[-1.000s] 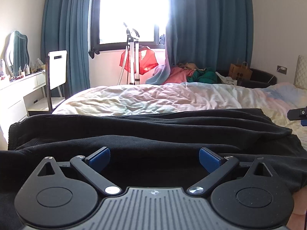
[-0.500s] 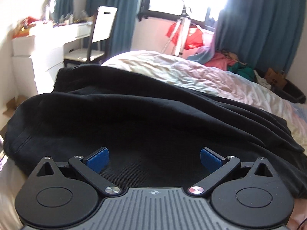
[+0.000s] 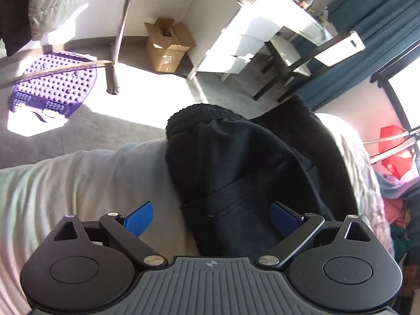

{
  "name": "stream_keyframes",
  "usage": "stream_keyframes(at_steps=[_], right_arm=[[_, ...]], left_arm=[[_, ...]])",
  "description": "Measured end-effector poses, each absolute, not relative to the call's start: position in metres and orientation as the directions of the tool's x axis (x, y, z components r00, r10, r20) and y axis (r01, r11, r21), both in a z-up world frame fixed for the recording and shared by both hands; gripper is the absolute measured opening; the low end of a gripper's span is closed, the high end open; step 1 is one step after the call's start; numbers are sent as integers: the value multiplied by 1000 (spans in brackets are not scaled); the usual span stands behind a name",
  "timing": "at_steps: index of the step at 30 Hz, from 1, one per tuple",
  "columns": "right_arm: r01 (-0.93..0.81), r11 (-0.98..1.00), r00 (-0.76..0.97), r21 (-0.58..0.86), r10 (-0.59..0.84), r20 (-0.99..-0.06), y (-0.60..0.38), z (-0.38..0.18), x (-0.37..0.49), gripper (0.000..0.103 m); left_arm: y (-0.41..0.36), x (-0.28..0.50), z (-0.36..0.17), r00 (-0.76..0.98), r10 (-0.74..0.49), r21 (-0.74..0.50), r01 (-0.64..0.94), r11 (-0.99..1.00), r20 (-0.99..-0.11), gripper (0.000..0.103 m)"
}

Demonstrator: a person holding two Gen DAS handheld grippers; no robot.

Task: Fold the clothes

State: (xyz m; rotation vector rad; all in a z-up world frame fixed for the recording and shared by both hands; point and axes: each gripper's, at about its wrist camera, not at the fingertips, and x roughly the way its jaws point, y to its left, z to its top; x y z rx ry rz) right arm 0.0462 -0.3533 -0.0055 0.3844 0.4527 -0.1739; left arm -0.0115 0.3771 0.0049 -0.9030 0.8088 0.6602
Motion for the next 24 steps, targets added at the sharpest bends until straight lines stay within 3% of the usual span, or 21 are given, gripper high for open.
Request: stream_keyframes(at_steps=[2,5,8,12,16,19,22,24], right_arm=[[268,902,892,339,-100,-441,-364,-4,44,84],[335,868,884,367,-155,-441,-384,-6,41,84],[412,790,873,454,-199,-446,-415,-11,33,84],[524,641,837,561,-264,-480,-461,-27,15,84],[628,435,778,645,-333,-533,-498,-53,-7,84],[700,257,709,667,-363,-604,-518,-77,-21,86],[717,162,687,678,-325,-650,-526,-95,-24,86],[705,154,704,693,-274,-655,-525,-103,-18,86]], left_arm=[[376,-17,-1,490,186,-360,-805,471,-852,96],[374,-16,-15,503,124,-411,-804,429,-855,94],[372,-9,-30,539,67,-479,-793,377,-839,86],[368,-8,-48,680,-3,-652,-703,284,-734,86],[370,-13,-54,754,-42,-740,-631,232,-656,84],[372,-21,-54,850,-110,-849,-489,201,-516,81],[371,-30,-55,922,-146,-930,-339,144,-359,86],[366,-29,-58,905,-159,-915,-368,165,-393,86]])
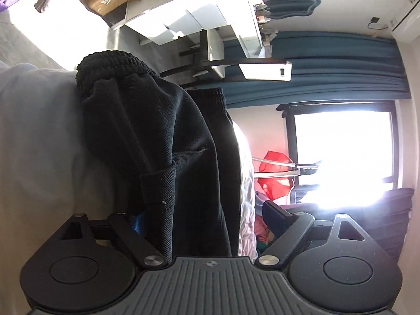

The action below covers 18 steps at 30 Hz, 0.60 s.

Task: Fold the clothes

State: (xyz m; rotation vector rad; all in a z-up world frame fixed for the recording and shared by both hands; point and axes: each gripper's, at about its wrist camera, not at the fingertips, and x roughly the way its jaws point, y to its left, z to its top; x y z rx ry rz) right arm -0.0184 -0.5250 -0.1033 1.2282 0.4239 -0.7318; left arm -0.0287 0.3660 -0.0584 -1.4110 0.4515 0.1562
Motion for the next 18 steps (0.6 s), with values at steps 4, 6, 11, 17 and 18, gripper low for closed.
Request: stream_keyframes(at_steps=[4,6,11,17,18], right_arm=[[677,85,736,731,-91,-671,-523,-131,4,84],[685,59,729,726,-64,-682,-521,-139,11,84],[660,89,750,746,-138,-647,-524,-132,24,70],[673,195,740,714,-199,-643,-517,-116,43,7],[661,225,751,716,-217,-624,-515,-109,44,6]], left_arm=[[352,-14,-71,777,-217,-802,-540,255,-591,74],[349,-12,-76,753,-220,-781,-570,254,-620,74],[349,-21,-83,777,-169,-794,-579,186,-606,70],[367,-45,-91,828,-83,-831,-546,112,-555,46],[369,-48,-93,833,-87,-837,-538,101,-546,39]])
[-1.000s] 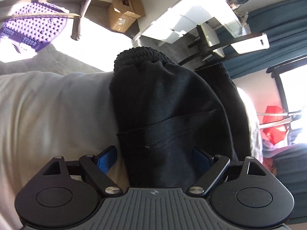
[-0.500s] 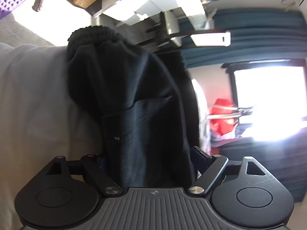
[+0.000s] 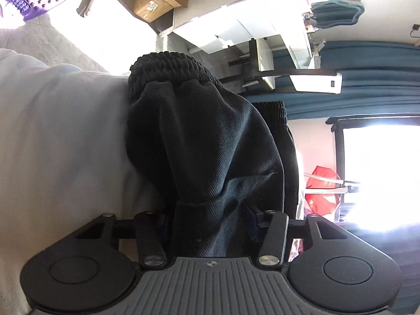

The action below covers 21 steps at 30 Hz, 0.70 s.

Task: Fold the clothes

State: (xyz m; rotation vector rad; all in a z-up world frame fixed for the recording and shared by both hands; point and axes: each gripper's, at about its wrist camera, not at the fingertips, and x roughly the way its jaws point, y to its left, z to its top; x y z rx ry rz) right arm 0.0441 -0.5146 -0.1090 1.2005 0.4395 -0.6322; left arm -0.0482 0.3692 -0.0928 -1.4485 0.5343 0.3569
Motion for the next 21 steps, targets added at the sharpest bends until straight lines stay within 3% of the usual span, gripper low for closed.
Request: stream_keyframes(at_steps=[2,5,14,21], right_arm=[[623,255,781,740,-253,-571,-511,-97,42,6],[575,297,814,762,-298,-498,-507,-81,38,6],[562,260,820,785,-302,-487,-523,-65,12,5],[555,350,830,755,-298,-472,-532,-19,84,5]], left_arm=[[374,-56,-96,844,-90,-848,-523,82,-529,20],[381,-68,-93,867,-81,-870,-485,91,-492,11],[374,-79,-28,937,-62,-905,-313,288,-344,7],[369,33,47,935,-88,-873,-282,398,-342,7]])
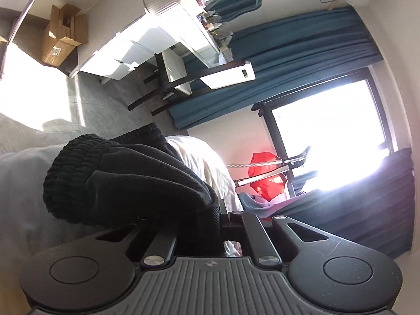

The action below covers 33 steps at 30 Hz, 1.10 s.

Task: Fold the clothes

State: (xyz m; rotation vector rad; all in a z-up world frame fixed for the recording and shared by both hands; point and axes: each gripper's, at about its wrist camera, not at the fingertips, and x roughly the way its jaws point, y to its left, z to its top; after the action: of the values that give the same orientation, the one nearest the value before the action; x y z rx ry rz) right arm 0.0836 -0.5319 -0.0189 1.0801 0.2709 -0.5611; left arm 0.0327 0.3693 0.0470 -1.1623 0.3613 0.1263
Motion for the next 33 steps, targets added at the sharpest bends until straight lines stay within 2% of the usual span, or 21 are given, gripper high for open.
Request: stream_keyframes(at_steps=[4,6,13,17,21,22,24,25,26,27,29,31,33], right_arm=[[580,409,815,705,-309,-490,-533,6,171,5],[614,406,789,676,-304,-534,-537,6,222,5],[736,453,668,503,-366,-648,-537,-50,371,5],[770,454,618,449,-357,-700,-540,-90,406,5],[761,466,622,452,-327,-711,-541,-104,409,6],[750,471,635,465,-314,-706,-542,-103,407,9],[715,474,675,514,-278,-683,-545,-99,397,11],[686,469,707,555,-253,-660,-548,-95,389,12],[657,463,738,595,-235,-633,-550,-91,380,12],[628,457,766,630,-219,-605,-552,-87,368,15],[578,449,809,681,-202,-552,-551,-77,341,30],[550,449,832,704,-219,-510,-545,-71,307,56],[525,446,850,725,-232,-473,-539,-68,274,66]], left_arm=[[363,139,72,899,-37,-787,-362,499,-437,8],[361,198,75,872,-15,-729,-400,556,-490,8],[352,376,27,787,1,-601,-472,645,-617,9],[345,418,-7,727,22,-521,-513,682,-687,10],[346,417,-20,711,10,-508,-511,693,-703,13],[346,412,-18,716,-3,-514,-498,699,-698,16],[346,402,-11,726,-51,-537,-457,710,-686,35],[345,394,-7,739,-80,-559,-429,710,-669,52],[344,385,-3,752,-105,-578,-402,710,-651,64],[340,374,2,769,-110,-589,-380,713,-629,68],[333,350,12,802,-119,-609,-337,718,-585,87],[325,317,18,832,-110,-632,-318,707,-543,89],[321,284,11,853,-124,-690,-315,652,-507,89]])
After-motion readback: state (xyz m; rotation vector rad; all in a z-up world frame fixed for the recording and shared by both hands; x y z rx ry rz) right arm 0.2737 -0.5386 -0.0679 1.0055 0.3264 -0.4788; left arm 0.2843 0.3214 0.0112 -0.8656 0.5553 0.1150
